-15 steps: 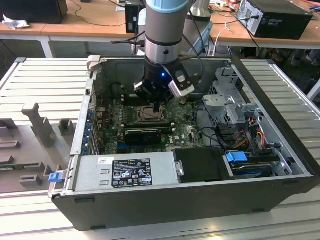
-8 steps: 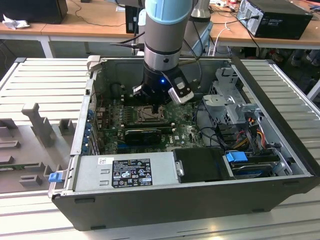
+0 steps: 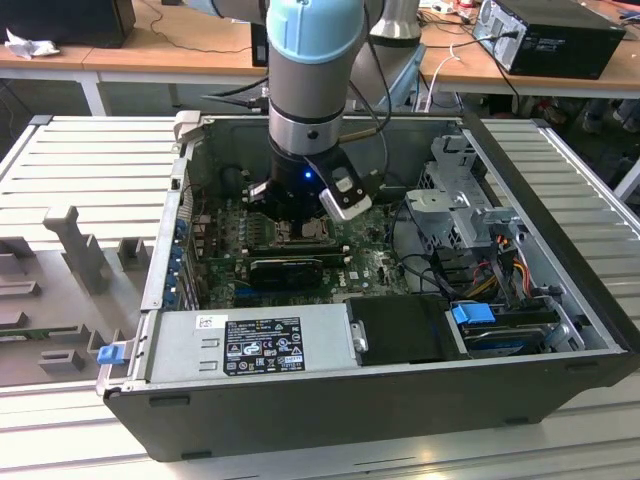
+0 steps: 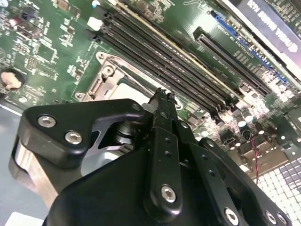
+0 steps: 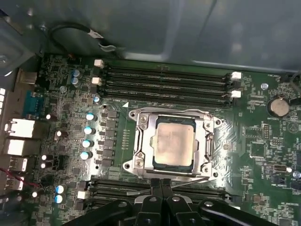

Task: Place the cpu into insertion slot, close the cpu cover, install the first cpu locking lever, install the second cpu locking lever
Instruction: 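Install the second cpu locking lever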

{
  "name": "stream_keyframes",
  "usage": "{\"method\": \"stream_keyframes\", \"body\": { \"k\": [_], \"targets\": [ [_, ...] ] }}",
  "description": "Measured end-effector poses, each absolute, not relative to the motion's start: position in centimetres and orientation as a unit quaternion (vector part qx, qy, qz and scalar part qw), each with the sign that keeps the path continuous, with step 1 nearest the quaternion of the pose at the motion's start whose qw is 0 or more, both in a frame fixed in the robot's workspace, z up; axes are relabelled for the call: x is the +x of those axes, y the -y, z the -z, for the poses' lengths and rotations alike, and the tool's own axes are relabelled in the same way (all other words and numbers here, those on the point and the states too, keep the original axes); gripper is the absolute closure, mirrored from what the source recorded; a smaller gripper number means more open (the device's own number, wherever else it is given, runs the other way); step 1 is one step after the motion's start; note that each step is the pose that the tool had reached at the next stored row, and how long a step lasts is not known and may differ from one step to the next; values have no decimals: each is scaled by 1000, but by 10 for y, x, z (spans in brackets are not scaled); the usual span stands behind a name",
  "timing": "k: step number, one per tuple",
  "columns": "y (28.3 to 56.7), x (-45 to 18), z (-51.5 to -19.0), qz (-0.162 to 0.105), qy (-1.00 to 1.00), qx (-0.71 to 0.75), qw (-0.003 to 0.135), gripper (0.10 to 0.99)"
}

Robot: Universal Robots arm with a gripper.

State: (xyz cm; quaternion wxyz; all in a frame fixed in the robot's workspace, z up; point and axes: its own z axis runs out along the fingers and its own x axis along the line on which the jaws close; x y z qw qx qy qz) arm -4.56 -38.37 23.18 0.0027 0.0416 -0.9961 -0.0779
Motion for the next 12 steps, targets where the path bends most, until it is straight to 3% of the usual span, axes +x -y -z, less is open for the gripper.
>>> {"method": "stream_keyframes", "body": {
  "k": [7, 12],
  "targets": [
    [385, -56, -211, 79, 996, 40, 3, 980],
    [400, -65, -209, 117, 992, 40, 1, 980]
  ]
}}
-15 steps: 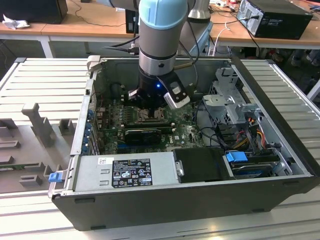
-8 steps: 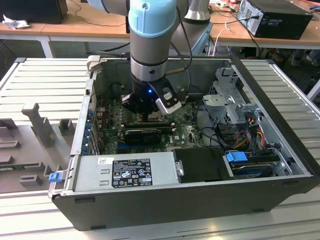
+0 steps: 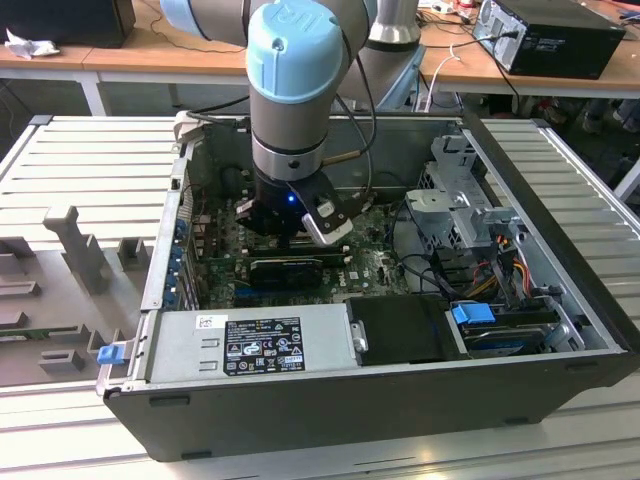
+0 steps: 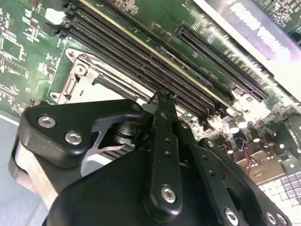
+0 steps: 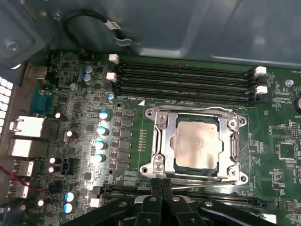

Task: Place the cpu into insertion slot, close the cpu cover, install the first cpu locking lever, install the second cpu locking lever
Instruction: 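Install the second cpu locking lever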

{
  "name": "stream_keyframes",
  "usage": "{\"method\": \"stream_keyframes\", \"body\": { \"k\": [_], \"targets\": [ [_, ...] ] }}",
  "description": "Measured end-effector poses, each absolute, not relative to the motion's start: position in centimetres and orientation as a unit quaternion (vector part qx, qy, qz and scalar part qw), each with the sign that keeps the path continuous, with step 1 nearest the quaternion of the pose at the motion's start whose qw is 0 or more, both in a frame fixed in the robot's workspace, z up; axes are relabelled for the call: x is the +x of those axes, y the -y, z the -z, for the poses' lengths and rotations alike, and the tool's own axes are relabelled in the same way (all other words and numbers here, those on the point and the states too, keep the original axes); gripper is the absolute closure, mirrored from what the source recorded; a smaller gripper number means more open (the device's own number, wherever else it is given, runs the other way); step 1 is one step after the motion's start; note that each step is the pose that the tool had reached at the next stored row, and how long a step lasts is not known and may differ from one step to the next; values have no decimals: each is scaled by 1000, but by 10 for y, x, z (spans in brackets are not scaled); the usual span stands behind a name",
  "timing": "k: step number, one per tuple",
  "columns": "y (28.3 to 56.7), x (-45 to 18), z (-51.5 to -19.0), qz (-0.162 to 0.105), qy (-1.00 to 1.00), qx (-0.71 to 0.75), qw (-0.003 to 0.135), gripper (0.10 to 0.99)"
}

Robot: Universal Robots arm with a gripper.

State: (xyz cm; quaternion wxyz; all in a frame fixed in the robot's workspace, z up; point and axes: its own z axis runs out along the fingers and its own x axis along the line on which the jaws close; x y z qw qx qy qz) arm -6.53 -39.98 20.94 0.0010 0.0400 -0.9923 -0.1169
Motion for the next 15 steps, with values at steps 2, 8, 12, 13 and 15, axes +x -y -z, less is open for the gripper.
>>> {"method": "stream_keyframes", "body": {
  "k": [2, 8, 12, 13, 15],
  "targets": [
    [405, -68, -209, 129, 991, 40, 0, 980],
    [410, -73, -204, 149, 988, 40, 0, 980],
    [406, -74, -201, 150, 988, 40, 0, 980],
    [404, -74, -200, 151, 988, 40, 0, 980],
    [402, -75, -197, 153, 987, 40, 0, 980]
  ]
}}
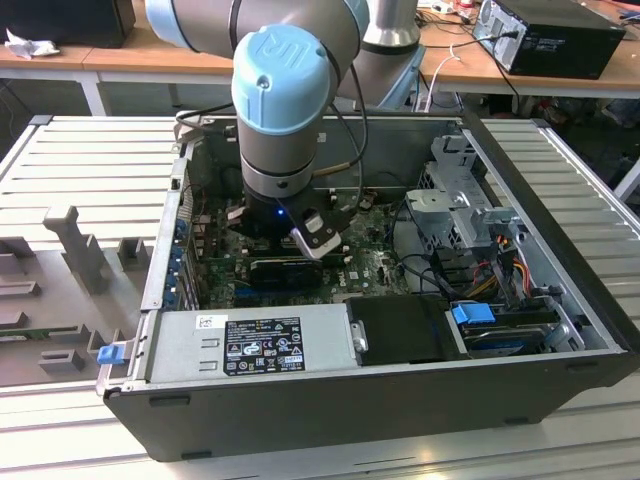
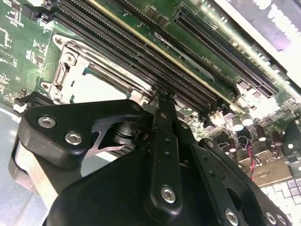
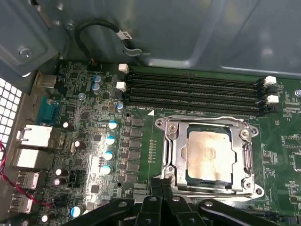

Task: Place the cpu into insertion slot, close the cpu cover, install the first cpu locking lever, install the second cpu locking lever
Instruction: 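Install the second cpu locking lever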

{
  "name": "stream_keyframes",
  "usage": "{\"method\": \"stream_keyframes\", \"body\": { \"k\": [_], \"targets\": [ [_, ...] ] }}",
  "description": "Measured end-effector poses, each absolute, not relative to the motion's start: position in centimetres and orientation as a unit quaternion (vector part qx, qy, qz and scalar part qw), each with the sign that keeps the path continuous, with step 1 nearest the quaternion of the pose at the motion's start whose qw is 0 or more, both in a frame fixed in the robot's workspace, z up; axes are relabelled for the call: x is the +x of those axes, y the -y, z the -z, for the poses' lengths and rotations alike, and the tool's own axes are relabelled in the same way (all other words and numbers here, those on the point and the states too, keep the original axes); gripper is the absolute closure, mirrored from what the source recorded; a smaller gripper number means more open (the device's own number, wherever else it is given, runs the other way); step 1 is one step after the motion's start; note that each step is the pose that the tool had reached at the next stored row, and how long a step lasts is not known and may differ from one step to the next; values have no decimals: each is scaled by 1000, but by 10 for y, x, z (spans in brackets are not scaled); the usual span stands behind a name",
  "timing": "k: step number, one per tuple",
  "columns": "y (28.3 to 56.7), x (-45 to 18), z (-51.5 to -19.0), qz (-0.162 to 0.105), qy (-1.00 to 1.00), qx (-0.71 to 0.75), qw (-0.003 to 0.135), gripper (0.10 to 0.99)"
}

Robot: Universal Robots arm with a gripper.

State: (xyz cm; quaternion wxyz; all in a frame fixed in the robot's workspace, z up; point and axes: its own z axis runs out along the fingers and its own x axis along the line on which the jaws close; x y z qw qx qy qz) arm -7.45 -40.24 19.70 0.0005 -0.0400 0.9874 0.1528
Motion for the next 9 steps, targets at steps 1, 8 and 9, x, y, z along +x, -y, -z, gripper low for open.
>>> {"method": "stream_keyframes", "body": {
  "k": [1, 8, 9],
  "targets": [
    [402, -75, -196, -154, -987, -40, 1, 980],
    [402, -79, -196, -156, -987, -40, 1, 980],
    [402, -79, -198, -156, -987, -40, 1, 980]
  ]
}}
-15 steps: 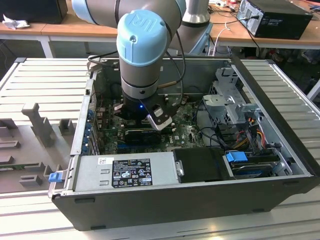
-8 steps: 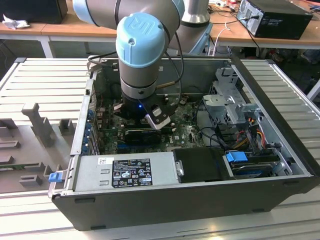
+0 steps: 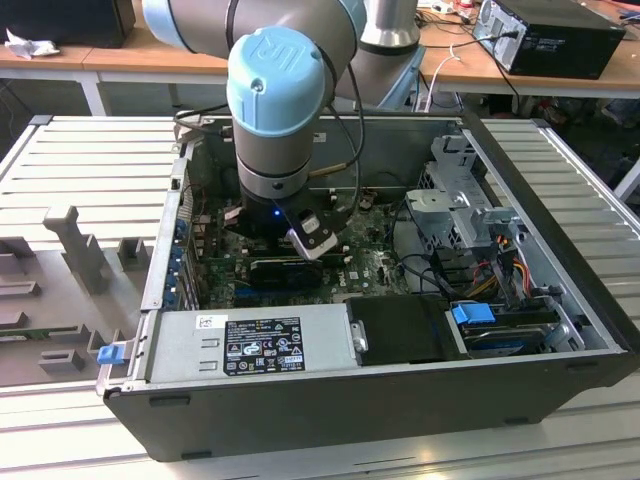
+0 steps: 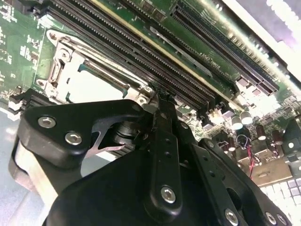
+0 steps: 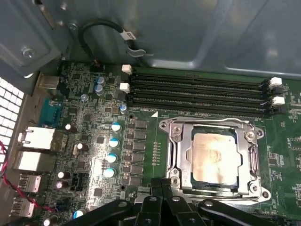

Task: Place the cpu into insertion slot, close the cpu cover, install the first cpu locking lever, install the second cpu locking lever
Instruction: 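Install the second cpu locking lever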

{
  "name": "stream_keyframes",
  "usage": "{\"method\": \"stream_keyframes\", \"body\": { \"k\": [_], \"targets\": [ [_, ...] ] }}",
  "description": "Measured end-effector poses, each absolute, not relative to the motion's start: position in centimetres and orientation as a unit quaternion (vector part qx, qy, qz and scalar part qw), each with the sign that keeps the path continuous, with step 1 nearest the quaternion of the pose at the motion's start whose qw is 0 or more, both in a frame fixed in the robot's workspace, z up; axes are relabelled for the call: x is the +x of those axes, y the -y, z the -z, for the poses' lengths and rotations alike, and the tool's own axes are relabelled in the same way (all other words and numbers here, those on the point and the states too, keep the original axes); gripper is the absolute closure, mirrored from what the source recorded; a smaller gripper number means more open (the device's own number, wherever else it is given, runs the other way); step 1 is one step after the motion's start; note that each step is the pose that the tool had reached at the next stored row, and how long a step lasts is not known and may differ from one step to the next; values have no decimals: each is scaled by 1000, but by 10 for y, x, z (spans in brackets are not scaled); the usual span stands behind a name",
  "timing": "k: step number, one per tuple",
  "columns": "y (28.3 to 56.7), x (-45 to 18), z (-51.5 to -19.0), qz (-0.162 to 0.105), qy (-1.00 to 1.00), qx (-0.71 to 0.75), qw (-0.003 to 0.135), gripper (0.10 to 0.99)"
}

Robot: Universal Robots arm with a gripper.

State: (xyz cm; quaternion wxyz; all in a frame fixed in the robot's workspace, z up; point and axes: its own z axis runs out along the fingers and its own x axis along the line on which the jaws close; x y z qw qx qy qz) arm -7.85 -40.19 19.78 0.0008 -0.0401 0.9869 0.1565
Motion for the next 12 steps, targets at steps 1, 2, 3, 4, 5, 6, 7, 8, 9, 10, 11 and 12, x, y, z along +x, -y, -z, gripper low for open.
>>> {"method": "stream_keyframes", "body": {
  "k": [1, 2, 3, 4, 5, 6, 7, 8, 9, 10, 11, 12],
  "targets": [
    [402, -79, -202, -156, -987, -40, 1, 980],
    [402, -79, -203, -156, -987, -40, 1, 980],
    [402, -79, -207, -156, -987, -40, 1, 980],
    [402, -79, -210, -156, -987, -40, 1, 980],
    [402, -79, -212, -156, -987, -40, 1, 980],
    [402, -79, -215, -156, -987, -40, 1, 980],
    [402, -79, -218, -156, -987, -40, 1, 980],
    [402, -79, -224, -156, -987, -40, 1, 980],
    [402, -79, -226, -156, -987, -40, 1, 980],
    [402, -79, -227, -156, -987, -40, 1, 980],
    [402, -79, -227, -156, -987, -40, 1, 980],
    [402, -79, -227, -156, -987, -40, 1, 980]
  ]
}}
